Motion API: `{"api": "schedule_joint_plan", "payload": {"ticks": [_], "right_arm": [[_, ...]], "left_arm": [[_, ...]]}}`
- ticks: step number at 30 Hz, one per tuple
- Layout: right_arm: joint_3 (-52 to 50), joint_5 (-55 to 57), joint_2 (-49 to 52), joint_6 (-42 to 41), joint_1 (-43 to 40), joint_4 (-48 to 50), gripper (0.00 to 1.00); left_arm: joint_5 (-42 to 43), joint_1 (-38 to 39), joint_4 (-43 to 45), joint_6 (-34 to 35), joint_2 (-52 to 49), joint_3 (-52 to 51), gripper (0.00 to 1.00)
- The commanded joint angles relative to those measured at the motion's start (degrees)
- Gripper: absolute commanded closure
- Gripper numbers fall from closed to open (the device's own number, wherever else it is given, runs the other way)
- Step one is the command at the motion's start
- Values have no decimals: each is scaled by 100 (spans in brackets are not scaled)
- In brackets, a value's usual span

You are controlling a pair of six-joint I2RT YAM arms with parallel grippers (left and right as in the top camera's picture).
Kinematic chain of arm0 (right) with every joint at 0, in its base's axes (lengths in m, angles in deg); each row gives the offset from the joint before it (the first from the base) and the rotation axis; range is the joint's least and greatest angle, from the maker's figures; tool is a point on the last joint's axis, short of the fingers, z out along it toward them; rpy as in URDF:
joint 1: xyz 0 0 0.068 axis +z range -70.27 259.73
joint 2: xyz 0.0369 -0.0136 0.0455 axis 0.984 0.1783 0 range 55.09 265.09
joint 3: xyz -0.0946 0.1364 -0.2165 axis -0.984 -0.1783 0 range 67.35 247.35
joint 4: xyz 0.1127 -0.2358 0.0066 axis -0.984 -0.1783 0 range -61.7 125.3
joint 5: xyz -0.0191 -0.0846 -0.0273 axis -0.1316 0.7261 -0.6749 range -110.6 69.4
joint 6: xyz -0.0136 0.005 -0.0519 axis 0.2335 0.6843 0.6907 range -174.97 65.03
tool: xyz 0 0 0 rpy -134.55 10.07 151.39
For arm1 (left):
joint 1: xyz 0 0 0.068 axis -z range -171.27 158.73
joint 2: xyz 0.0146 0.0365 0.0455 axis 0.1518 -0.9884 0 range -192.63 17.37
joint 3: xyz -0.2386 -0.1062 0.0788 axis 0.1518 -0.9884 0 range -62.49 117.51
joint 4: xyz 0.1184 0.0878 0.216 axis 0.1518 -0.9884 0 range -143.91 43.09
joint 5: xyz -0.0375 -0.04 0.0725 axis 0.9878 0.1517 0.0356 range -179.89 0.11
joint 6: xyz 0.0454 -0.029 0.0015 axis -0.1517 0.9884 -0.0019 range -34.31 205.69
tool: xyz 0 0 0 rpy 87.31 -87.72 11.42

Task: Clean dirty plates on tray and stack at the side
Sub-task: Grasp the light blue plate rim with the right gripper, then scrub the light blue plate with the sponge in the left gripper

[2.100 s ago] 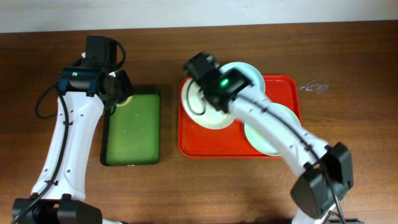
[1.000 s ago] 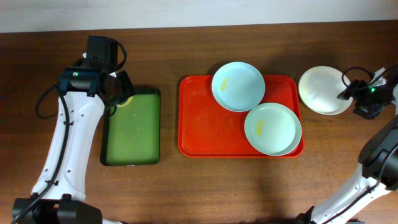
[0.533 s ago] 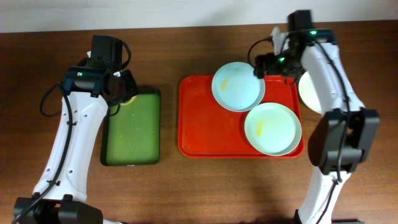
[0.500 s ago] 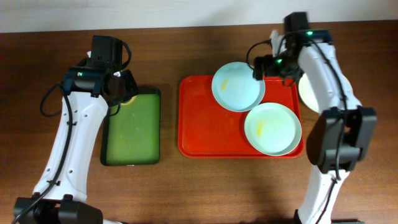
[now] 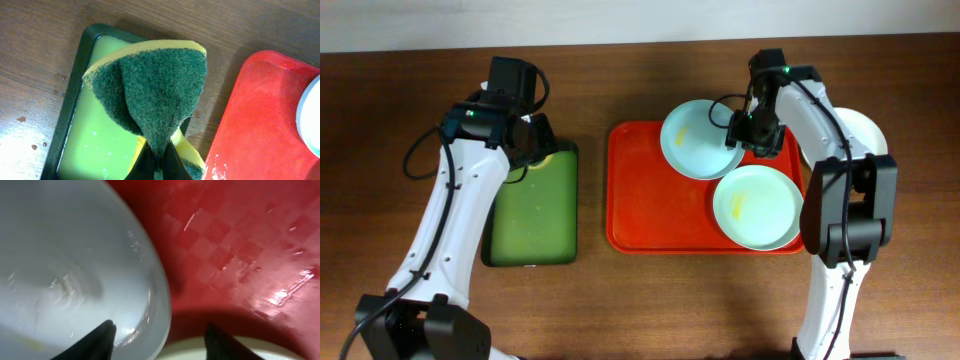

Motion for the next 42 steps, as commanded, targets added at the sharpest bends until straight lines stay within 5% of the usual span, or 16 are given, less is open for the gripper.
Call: {"api": "schedule_joint_plan", "payload": {"ticks": [1,6,11,14,23,37,42], "right_arm": [[-363,-26,55,-402,26,308,43],[-387,-22,55,-398,31,481,50],[-387,-111,55,68,120,538,87],[-387,-111,55,667,374,619,96],[-380,-479,50,2269,999,48,95],[-647,-474,52,2155,1005,229,91],[-647,-474,52,2155,1005,258,85]], "left_arm": [[-63,33,7,48,-15,24,100],[-63,33,9,48,-15,24,100],[-61,33,11,48,-17,24,100],[-59,33,13,48,-17,24,100],[197,48,13,-15,-17,24,100],[-17,-103,-118,17,-1569,24,100],[560,-461,-107,48,-2192,24,100]]}}
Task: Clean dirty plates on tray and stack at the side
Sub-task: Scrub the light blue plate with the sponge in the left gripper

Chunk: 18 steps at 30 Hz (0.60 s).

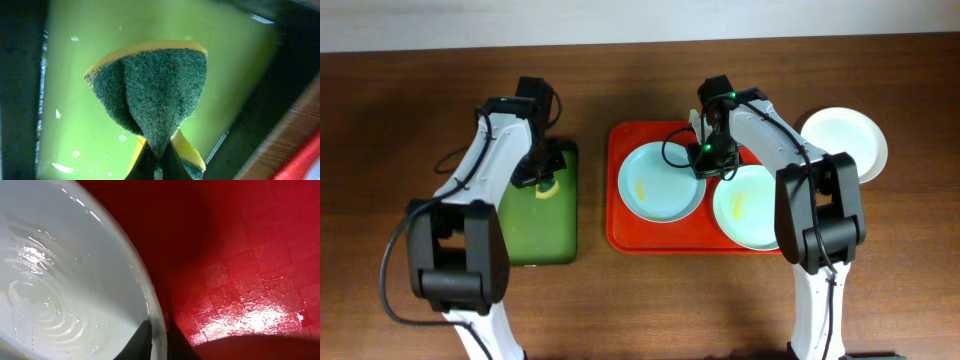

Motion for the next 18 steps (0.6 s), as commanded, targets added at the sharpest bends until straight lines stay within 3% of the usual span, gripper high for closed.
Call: {"api": "schedule_joint_plan", "payload": {"ticks": [1,10,18], "right_arm": [[-81,50,20,-7,-7,44,85],[-81,50,20,-7,-7,127,85],[-81,42,20,-59,-7,173,85]], "left_arm": [[361,-280,11,50,-278,24,100],[702,-363,103,-387,-741,66,100],[702,-302,-380,-634,627,555,100]]}}
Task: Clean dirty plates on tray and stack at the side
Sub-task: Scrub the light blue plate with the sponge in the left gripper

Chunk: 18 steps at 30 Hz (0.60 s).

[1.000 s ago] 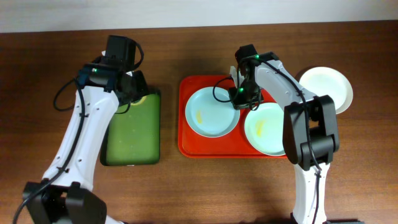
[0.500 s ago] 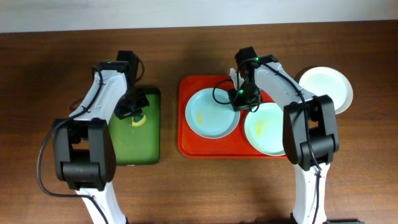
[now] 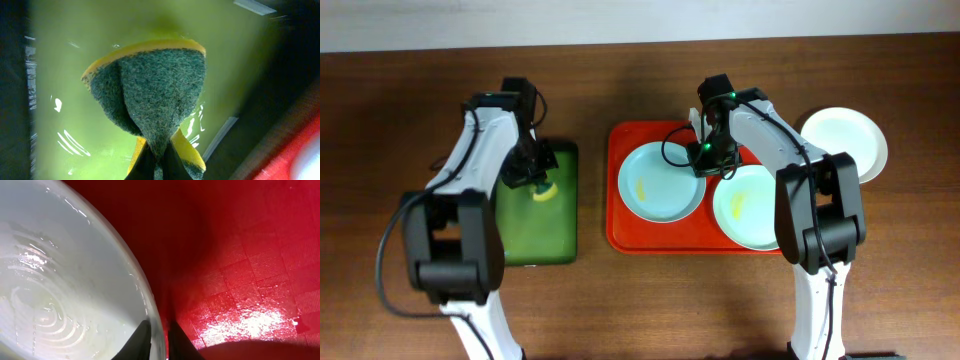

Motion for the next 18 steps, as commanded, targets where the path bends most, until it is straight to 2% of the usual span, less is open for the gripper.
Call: {"api": "schedule_joint_plan", "payload": {"ticks": [1,4,7,15,18], "right_arm": [[-76,-35,20,-92,-7,87,85],[-76,-339,20,-90,-7,212,87],[-76,-334,20,-116,-7,214,96],[-76,-356,20,-245,-7,149,96],[-79,-330,20,-452,-7,153,96]], "left_arm": [[79,79,-76,-116,992,240,100],[616,260,-92,-118,1049,197,100],[883,732,243,-116,997,-109,100],[966,1917,1624,7,990,-533,100],[933,2225,1963,247,949,-553,100]]}}
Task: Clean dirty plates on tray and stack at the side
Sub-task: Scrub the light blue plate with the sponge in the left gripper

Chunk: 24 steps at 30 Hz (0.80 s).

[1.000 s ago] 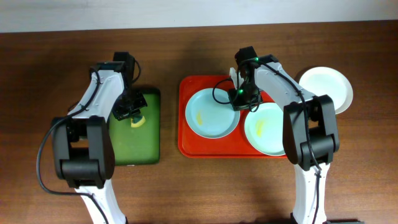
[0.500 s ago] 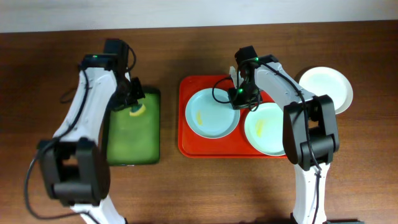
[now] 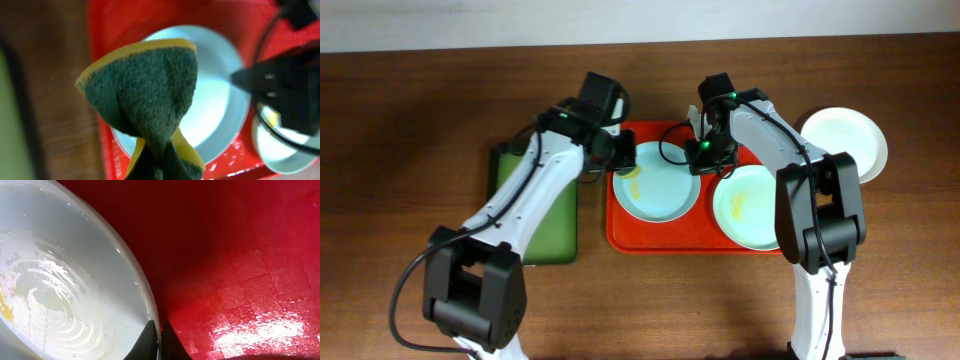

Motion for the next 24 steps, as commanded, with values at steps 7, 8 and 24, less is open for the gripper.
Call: {"api": "schedule_joint_plan", "payload": {"ticks": [7,8,24], "right_arm": [[-61,46,22,-286,-7,7,96],[-61,46,22,-284,-7,11,96],[-61,87,22,-282,-7,48,96]], "left_arm": [[-151,645,455,378,-903,-50,100],[-155,645,457,380,-1005,-50,100],[-3095,612,-146,367,-1012,391,100]]}}
